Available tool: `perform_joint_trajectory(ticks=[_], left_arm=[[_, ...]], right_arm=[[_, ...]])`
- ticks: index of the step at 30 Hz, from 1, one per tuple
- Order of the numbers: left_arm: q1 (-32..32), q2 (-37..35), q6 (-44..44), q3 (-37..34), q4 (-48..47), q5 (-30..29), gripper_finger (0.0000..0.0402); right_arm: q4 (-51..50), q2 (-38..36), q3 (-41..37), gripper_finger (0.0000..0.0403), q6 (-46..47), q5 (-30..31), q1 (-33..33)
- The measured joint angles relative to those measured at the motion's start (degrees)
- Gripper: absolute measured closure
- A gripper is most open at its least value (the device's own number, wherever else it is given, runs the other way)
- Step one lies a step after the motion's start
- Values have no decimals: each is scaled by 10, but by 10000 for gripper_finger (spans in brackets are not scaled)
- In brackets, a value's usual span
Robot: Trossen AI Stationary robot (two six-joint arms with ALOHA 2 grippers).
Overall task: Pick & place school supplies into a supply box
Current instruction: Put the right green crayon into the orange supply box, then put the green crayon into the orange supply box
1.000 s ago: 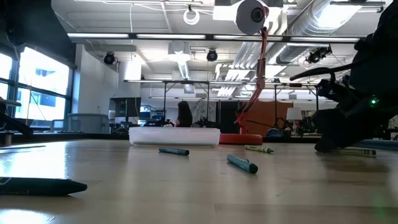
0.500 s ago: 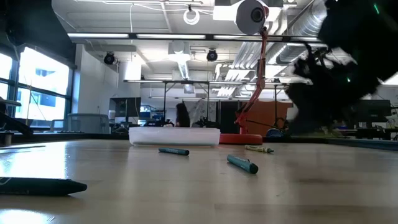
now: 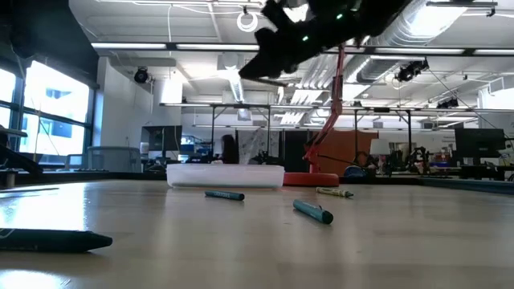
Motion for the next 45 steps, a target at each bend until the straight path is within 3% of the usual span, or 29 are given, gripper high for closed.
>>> perform_joint_trajectory(ticks=[5, 10, 15, 25, 39, 42, 45], left_arm=[[0, 0, 0, 0, 1, 1, 224], [0, 0, 0, 0, 0, 1, 224], [0, 0, 0, 0, 0, 0, 224], [0, 0, 0, 0, 0, 1, 224], [0, 0, 0, 0, 1, 1, 224], [0, 0, 0, 0, 1, -1, 224], [0, 0, 0, 0, 2, -12, 224]], right_arm=[[-5, 110, 62, 394, -19, -121, -53], [-6, 207, 106, 391, -8, -116, -70], [-6, 253, 129, 390, -6, -117, -79], [-6, 256, 132, 383, -9, -106, -81], [-20, 230, 130, 303, -3, -79, -63], [-55, 188, 132, 292, -3, -68, -36], [-162, 148, 132, 289, 16, 6, 4]])
